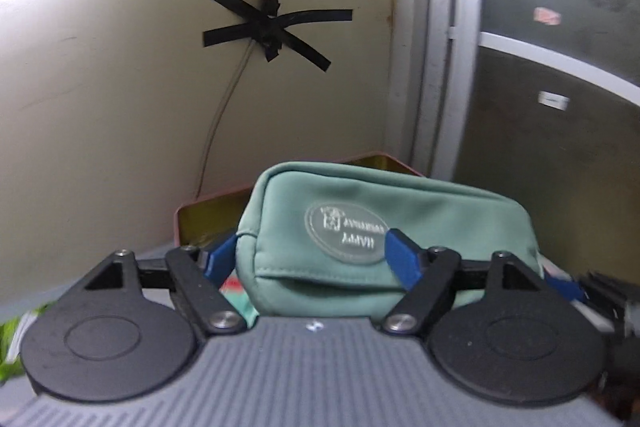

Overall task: Organize objects
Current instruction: 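Lift the pouch and carry it over the pink tin, then lower the pouch into the tin, open the right gripper, withdraw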

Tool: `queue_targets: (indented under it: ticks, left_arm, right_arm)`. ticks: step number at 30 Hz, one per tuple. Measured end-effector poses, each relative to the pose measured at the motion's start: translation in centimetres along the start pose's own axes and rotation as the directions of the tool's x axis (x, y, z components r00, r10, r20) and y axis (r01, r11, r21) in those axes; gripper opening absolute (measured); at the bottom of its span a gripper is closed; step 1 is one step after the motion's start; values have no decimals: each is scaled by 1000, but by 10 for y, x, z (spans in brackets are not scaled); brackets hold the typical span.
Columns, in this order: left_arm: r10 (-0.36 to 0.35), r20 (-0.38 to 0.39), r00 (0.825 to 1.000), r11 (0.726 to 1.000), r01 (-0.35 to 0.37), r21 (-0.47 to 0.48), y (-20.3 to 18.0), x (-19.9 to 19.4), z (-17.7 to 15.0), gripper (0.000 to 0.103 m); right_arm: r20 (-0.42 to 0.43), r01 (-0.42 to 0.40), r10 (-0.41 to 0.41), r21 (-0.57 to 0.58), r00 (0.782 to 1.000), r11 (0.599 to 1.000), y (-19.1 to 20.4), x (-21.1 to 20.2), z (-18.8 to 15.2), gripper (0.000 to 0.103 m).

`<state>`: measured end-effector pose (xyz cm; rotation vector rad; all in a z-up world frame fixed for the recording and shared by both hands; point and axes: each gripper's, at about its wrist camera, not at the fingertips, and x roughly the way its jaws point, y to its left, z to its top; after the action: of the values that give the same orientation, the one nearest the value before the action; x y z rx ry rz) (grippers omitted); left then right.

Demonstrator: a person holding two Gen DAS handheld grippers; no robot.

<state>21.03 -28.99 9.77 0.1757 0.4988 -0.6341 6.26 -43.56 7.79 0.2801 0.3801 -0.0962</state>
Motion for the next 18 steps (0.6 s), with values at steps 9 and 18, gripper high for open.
queue_targets:
  ticks: [9, 18]
  left_arm:
    - [95, -97, 991, 994, -99, -37, -3, 37, -12, 86]
    - [112, -25, 993, 994, -112, 0, -14, -51, -43, 86]
  right_arm:
    - [26, 36, -36, -17, 999, 999, -8, 10, -12, 76]
    - [106, -15, 6, 88, 994, 996, 2, -41, -23, 76]
